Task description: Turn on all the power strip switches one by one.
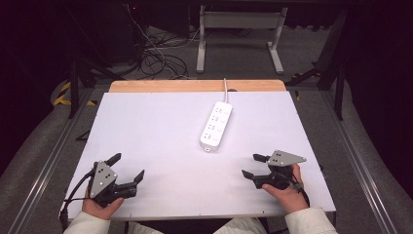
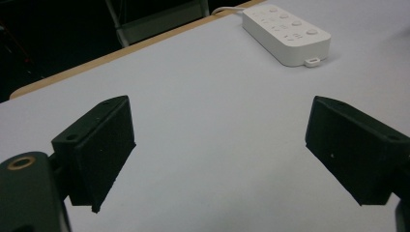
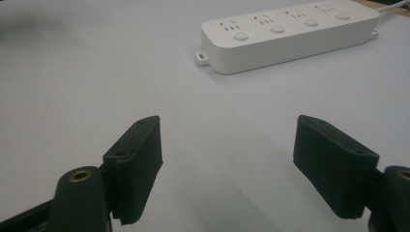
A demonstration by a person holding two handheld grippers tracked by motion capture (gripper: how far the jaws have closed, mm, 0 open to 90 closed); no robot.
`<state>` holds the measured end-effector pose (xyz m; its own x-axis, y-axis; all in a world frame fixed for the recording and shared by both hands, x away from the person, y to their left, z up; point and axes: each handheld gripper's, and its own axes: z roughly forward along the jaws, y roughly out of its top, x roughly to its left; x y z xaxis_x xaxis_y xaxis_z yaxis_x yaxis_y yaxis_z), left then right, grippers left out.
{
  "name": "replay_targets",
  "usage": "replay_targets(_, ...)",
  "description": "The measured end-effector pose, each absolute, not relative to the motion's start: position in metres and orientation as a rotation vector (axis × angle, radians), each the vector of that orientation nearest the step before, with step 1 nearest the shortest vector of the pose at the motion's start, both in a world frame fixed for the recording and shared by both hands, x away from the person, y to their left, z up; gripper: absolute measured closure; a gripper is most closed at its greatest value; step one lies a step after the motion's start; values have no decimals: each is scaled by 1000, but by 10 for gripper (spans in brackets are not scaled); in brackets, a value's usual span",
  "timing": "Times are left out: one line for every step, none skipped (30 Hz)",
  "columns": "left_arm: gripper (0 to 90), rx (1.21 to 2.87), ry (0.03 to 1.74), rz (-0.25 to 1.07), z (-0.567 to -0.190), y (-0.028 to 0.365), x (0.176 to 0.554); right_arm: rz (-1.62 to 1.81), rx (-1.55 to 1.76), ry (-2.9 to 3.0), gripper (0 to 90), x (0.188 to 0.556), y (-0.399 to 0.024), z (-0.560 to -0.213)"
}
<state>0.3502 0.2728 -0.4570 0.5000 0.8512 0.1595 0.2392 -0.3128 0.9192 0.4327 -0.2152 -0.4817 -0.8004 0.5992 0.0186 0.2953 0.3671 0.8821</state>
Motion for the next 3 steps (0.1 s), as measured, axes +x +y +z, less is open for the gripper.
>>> replay_targets(102,1822,910,827,-457,273,351,1416,802,2325,274,434,-216,-482)
replay_targets(100,1821,911,813,-458,273,352,1430,815,2325,277,434,-217,-482)
replay_targets(99,1821,913,806,-458,273,352,1437,820,2325,277,434,-217,-482)
